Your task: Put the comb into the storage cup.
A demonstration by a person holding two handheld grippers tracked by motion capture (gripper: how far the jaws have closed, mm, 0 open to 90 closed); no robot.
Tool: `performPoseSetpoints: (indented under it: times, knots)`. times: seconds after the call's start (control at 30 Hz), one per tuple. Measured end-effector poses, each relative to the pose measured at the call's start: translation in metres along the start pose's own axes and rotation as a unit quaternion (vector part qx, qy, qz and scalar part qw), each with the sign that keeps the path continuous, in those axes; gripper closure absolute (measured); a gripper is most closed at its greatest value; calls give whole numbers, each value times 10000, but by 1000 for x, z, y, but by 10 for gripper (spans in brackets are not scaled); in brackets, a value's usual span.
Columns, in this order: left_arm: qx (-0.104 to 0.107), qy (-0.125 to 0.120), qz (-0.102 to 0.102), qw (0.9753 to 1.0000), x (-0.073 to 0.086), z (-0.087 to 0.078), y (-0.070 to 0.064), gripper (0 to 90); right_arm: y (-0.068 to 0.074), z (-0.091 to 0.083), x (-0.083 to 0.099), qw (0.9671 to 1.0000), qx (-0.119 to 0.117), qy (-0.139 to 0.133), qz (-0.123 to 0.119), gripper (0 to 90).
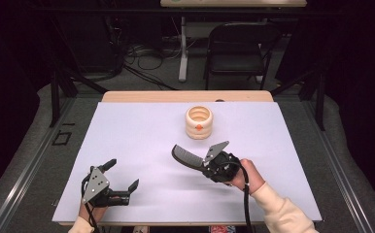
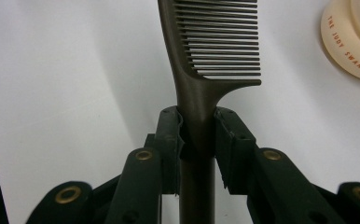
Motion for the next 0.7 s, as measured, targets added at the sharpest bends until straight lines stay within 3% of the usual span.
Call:
performPoseSetpoints:
  times: [0.7]
  knots:
    - [-10, 2, 2, 10000, 0, 0, 0, 0, -7, -9, 3, 9997, 55, -204, 116, 722]
Point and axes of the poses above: each handheld gripper's, and its own axes: z roughly forward along the jaws, x roughly out of its underside, y roughly to its left, the point moved 10 cm from there along z, roughly forward along the jaws, and after that the axes turned 10 degrees about y, right-handed, at the moved point
